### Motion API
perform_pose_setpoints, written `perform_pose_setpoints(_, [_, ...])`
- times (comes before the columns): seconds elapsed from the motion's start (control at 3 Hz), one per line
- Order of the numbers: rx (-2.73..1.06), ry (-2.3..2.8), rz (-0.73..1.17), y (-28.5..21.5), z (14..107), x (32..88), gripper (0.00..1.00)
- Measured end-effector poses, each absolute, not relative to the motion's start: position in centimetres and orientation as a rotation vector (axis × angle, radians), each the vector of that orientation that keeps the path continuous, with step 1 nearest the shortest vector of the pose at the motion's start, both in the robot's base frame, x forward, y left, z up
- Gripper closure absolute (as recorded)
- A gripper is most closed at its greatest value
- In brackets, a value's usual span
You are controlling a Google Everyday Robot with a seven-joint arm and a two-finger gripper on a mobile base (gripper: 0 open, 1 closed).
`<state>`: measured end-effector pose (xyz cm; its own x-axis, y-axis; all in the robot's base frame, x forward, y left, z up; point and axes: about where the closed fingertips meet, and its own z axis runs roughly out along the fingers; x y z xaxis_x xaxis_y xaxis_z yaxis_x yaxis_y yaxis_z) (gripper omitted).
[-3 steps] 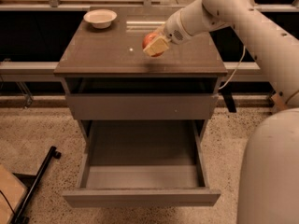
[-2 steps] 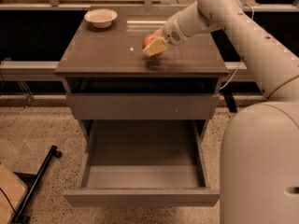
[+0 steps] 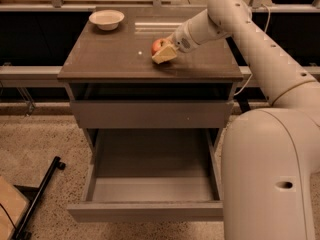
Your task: Pick apple from middle drawer and place on counter
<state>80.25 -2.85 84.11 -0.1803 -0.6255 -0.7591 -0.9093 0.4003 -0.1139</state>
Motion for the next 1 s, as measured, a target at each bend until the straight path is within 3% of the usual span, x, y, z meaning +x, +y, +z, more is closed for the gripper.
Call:
perform_pose_setpoints(0.33, [-1.318,1.904,0.481,-2.56,83.79,80.26,0.11])
perform_pose_setpoints(0.67, [-1.321,1.905,0.485,-2.35,83.57,80.27,0.0])
perform_pose_setpoints(1.0, [-1.321,1.905,0.485,-2.35,83.57,80.27,0.0])
